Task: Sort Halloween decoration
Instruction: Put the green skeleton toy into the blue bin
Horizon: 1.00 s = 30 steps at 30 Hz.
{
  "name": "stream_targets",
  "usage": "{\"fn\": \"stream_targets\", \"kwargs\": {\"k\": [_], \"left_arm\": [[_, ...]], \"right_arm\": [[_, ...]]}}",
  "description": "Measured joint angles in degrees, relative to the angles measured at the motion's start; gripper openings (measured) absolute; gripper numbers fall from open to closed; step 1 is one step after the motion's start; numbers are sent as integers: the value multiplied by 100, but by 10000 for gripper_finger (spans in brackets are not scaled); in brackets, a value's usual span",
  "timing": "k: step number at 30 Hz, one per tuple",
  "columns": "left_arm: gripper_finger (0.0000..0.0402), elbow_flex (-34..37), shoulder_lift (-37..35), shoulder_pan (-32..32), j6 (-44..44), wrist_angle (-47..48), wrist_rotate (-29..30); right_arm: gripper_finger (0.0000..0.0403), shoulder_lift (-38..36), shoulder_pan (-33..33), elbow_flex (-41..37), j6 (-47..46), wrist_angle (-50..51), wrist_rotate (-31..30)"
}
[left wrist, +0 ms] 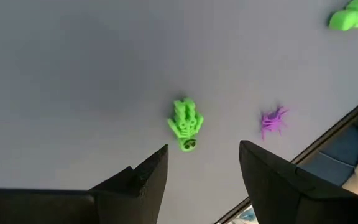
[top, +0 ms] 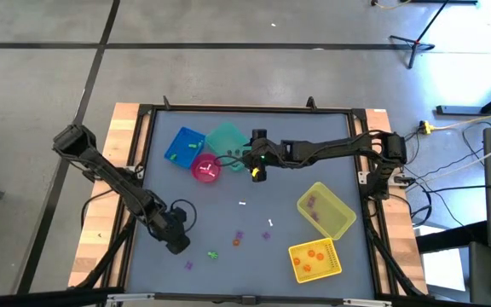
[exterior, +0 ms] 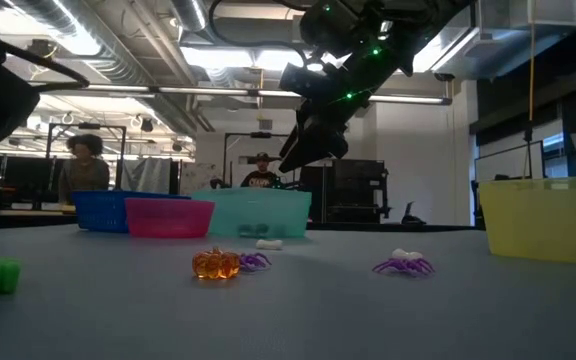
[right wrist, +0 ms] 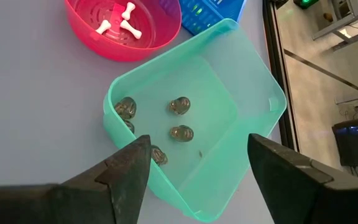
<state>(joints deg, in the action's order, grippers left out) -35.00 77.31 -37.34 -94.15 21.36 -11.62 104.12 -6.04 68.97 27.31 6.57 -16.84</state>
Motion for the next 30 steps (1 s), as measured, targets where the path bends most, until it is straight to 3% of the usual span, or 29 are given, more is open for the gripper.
{"fn": "stream_targets", "kwargs": {"k": [8, 19, 30], "left_arm": [[181, 0, -1, -140, -5, 12, 437], [181, 0, 66, -223, -28, 118, 596], [181, -12, 621, -221, -3, -195, 262]], "right_arm": [[266, 0, 0, 0, 0, 0, 2], [266, 0, 0, 0, 0, 0, 2], [266, 0, 0, 0, 0, 2, 2]]}}
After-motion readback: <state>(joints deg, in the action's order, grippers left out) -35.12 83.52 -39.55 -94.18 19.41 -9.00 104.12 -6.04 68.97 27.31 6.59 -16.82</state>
